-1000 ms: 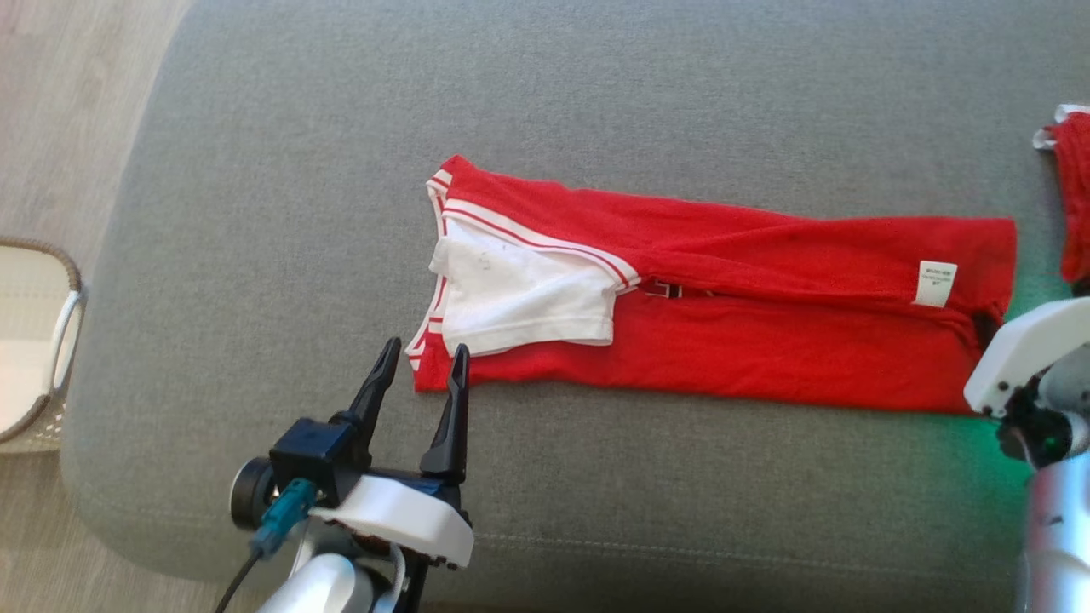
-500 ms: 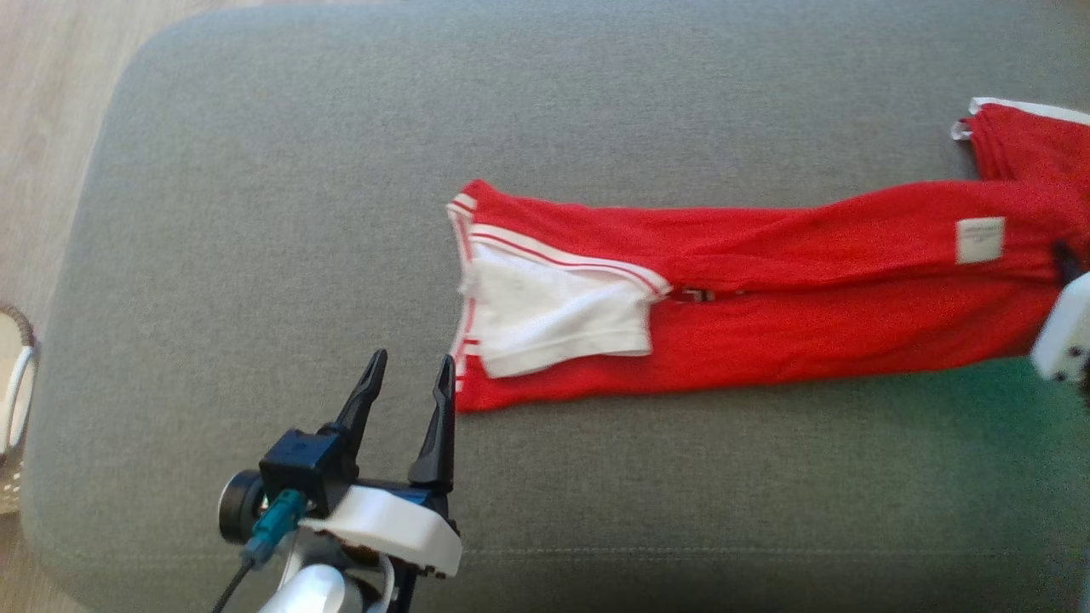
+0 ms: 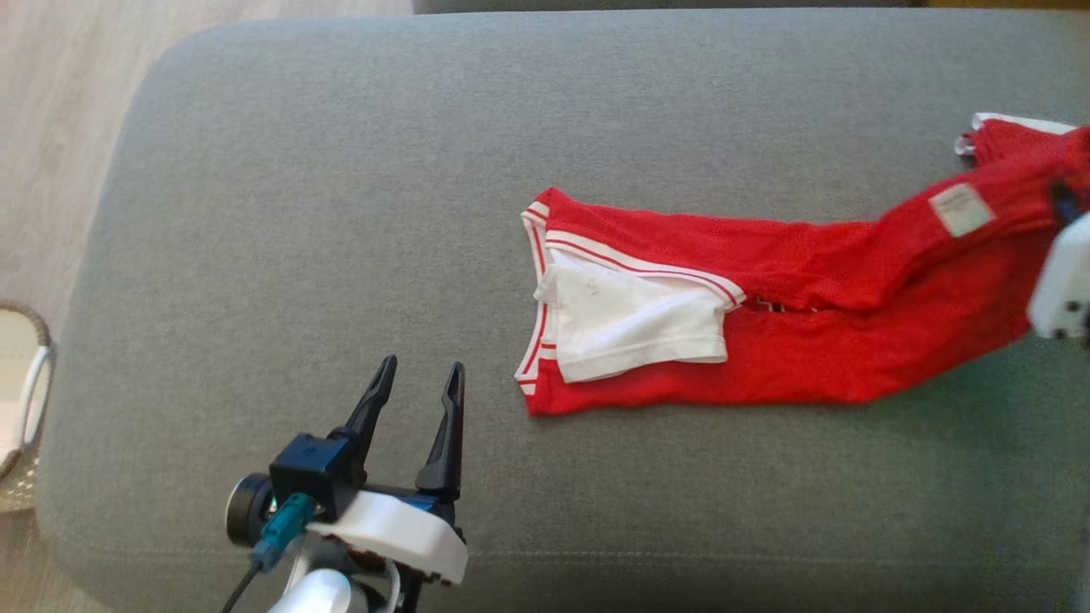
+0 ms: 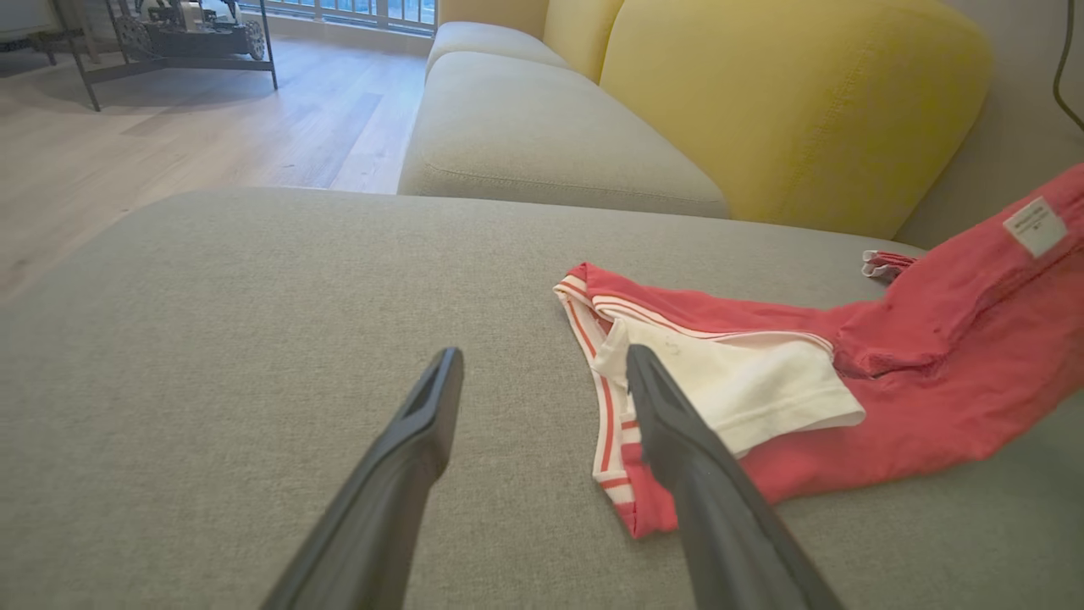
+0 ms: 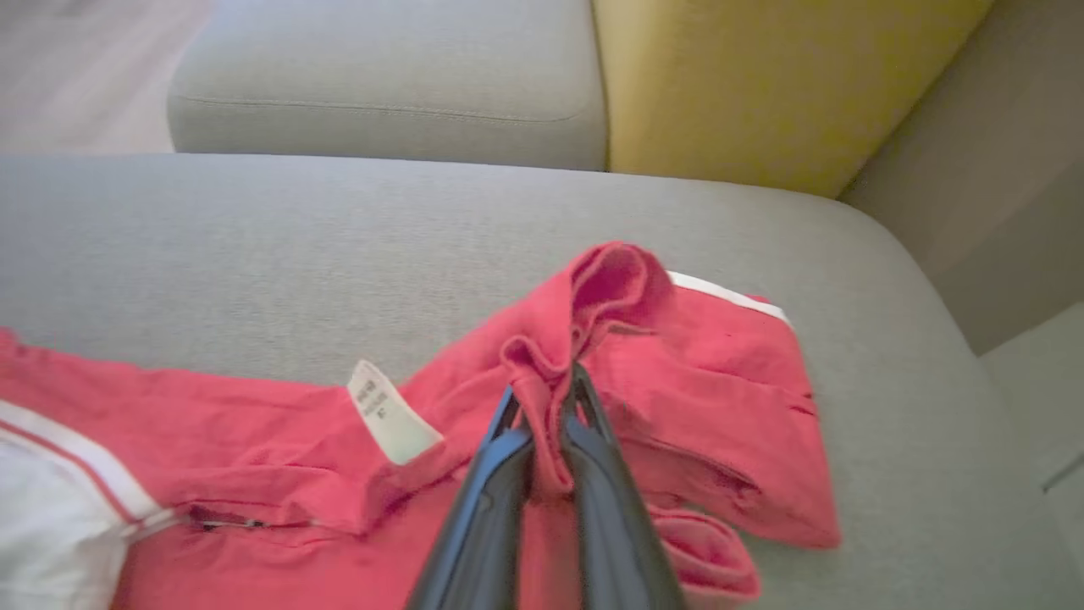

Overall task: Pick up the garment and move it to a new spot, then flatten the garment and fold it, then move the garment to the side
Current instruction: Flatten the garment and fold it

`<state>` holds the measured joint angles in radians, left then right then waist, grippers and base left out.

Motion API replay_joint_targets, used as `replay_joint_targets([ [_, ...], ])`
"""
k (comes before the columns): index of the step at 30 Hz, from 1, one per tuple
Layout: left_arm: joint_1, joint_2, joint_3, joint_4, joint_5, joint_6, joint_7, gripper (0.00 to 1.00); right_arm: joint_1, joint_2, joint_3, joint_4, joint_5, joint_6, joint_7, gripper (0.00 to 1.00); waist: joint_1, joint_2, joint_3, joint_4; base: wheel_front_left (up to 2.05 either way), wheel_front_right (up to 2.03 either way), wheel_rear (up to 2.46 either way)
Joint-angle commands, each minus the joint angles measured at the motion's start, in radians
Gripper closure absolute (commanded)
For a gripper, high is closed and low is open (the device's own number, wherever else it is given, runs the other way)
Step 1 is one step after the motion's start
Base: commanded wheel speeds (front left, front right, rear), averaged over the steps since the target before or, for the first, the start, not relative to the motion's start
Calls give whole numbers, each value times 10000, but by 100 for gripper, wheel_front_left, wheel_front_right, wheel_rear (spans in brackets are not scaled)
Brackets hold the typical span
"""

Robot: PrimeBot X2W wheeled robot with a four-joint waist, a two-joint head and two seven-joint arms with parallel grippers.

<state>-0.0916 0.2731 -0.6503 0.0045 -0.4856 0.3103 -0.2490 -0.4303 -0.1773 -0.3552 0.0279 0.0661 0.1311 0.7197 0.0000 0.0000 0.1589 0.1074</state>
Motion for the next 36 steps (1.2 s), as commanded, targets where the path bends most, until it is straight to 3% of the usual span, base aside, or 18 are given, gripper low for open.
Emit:
replay_joint_targets([
  [1,-265,92,311,-261,21,-31,-72,0,-415,63,357,-490,156,-4,74,100,0,0,-33,122,0,0,0],
  [12,-280,-27,224,-168,-51,-75,-79,0,-457,1153,2425,-714,676,-4,95,100,0,0,-83,995,0,0,0],
  [25,-427,-238,-29,27,-85,-223,-65,0,-1028,1268,4324,1872,2172,-4,-1057,100,0,0,85,2192,0,0,0],
  [36,-499,-460,-93,258,-124,-333,-91,0,-1573,1269,5126,3719,2601,-4,-1624,100,0,0,220,2592,0,0,0],
])
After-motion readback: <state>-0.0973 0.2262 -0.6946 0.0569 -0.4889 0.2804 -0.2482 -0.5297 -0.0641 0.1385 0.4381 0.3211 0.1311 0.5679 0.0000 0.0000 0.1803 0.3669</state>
